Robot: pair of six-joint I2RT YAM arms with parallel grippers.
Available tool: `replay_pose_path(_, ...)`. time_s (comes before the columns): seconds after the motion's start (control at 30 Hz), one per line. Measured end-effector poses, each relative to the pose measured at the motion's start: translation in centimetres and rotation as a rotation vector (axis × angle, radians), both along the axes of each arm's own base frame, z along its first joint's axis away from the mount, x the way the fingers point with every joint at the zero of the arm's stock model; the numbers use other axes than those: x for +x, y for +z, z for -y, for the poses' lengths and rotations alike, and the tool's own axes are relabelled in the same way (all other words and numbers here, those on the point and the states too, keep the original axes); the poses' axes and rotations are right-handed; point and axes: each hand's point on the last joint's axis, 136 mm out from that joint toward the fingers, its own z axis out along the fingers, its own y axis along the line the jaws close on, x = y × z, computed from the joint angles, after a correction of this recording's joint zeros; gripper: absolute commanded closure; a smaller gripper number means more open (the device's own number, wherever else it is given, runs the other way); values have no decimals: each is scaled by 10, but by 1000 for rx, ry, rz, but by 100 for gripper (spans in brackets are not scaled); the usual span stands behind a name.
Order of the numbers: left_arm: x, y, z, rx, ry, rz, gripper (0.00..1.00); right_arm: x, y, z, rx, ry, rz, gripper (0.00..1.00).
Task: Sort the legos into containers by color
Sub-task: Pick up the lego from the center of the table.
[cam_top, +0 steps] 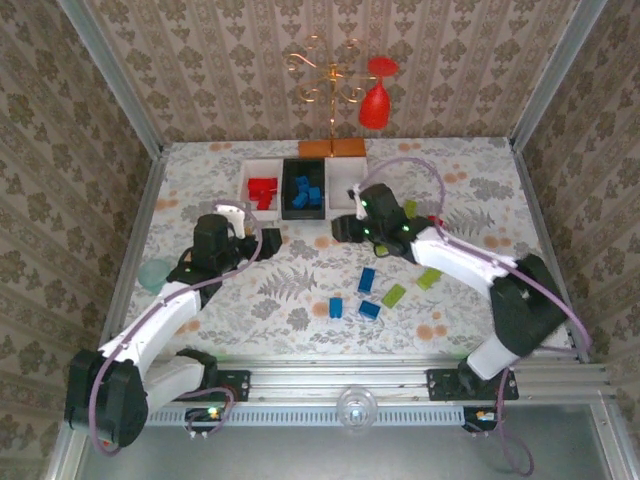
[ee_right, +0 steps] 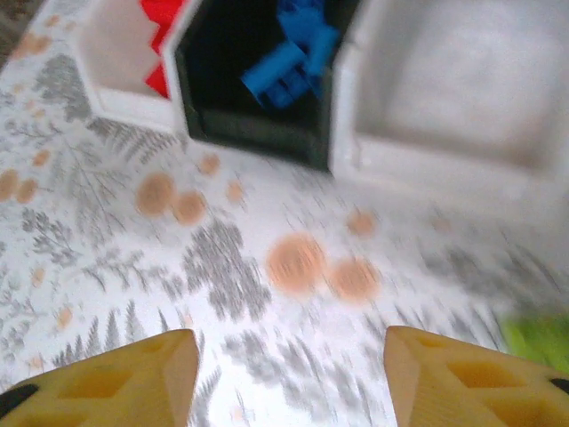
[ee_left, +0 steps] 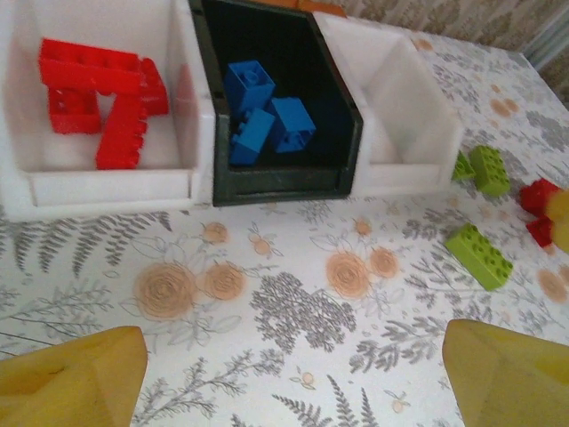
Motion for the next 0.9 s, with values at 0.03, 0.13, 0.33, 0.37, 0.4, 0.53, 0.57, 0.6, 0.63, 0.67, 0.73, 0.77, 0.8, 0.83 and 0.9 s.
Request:
replay_pose_path(0.03,-2,-2,4,-6,-20,-14,12,-14,-5,9,-22,-17,-16,32)
replay_pose_path(0.13,-9,-9,16,-22,-81,-49,12,-48,-28,25,-93,-55,-68,24)
replay_pose_path(0.33,-21,-23,41,-31,-183,-104,12,-85,-69,48,-223,-133,-135,15)
replay_pose_path(0.37,-22,-25,44,-30,-192,-108,12,-85,-72,50,-229,-146,-139,15)
replay_pose_path(0.4,-23,-27,46,-30,-199,-111,12,-85,-75,50,-234,-158,-142,15)
replay_pose_path(0.53,-22,-30,49,-27,-205,-118,12,-82,-97,43,-262,-174,-174,18)
replay_pose_path(0.57,-22,-31,49,-27,-204,-119,12,-82,-104,41,-271,-175,-185,19)
replay_pose_path(0.6,-22,-31,49,-26,-203,-118,12,-81,-110,39,-283,-176,-195,21)
replay_pose_path(0.63,-22,-31,49,-26,-203,-118,12,-80,-116,39,-293,-179,-203,23)
replay_pose_path(0.67,-22,-31,48,-25,-202,-118,12,-80,-122,39,-304,-183,-210,25)
replay_pose_path(0.73,-22,-31,48,-23,-199,-116,12,-78,-130,40,-331,-195,-214,32)
replay_pose_path(0.77,-21,-30,48,-22,-197,-115,12,-77,-130,40,-337,-203,-209,35)
replay_pose_path(0.8,-21,-30,47,-19,-196,-110,12,-75,-129,39,-340,-205,-203,41)
replay_pose_path(0.83,-21,-29,46,-16,-193,-106,12,-72,-129,36,-337,-204,-198,46)
replay_pose_path(0.9,-20,-27,45,-12,-190,-94,12,-67,-130,34,-352,-212,-186,54)
